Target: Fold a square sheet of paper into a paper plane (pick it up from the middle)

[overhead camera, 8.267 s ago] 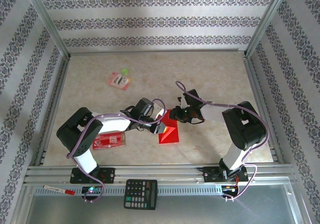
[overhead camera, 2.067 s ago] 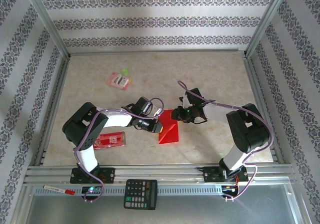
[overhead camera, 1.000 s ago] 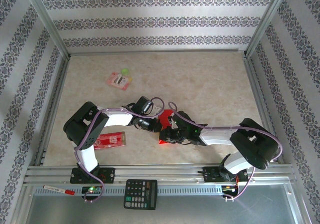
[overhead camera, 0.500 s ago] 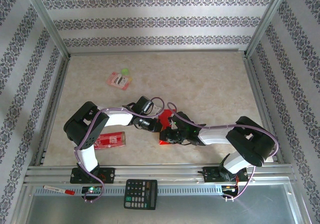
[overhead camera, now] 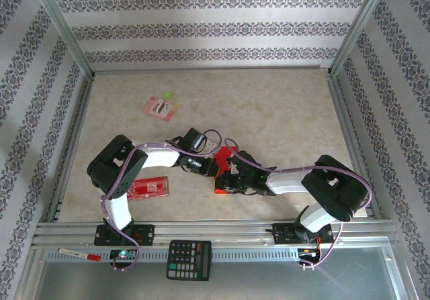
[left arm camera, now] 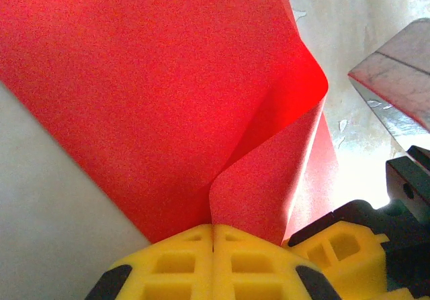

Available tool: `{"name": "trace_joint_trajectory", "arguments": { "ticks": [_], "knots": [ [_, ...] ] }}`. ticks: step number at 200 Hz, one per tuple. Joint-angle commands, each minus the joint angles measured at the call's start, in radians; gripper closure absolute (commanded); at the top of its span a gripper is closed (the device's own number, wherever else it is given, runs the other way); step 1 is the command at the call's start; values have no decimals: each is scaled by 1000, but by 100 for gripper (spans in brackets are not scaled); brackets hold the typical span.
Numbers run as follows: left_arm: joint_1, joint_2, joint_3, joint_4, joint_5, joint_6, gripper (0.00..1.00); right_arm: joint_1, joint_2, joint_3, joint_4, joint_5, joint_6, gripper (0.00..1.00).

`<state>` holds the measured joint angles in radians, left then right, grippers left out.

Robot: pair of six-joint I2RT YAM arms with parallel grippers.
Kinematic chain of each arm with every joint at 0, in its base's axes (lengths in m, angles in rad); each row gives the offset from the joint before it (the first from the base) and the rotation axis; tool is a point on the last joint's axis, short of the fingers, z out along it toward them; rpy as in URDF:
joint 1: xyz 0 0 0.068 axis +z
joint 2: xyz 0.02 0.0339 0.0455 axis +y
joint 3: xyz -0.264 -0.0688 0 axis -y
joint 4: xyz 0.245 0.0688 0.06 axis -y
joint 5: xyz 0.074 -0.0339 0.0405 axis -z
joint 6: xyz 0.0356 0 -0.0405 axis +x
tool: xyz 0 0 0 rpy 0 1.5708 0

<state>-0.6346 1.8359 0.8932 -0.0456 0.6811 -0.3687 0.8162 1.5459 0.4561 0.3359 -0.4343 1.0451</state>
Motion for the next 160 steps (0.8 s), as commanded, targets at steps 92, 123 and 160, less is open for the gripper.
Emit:
{"name": "trace_joint_trajectory", "arguments": {
  "ticks": [92, 123, 160],
  "knots": [
    [9, 93, -54, -52, -173, -38, 100, 63, 19, -45, -27, 30, 18, 87],
    [8, 98, -53, -60, -183, -38, 100, 82, 11, -51, -25, 39, 28, 87],
    [9, 99, -49, -69, -191, -37, 100, 104, 11, -52, -16, 41, 37, 87]
  ]
}}
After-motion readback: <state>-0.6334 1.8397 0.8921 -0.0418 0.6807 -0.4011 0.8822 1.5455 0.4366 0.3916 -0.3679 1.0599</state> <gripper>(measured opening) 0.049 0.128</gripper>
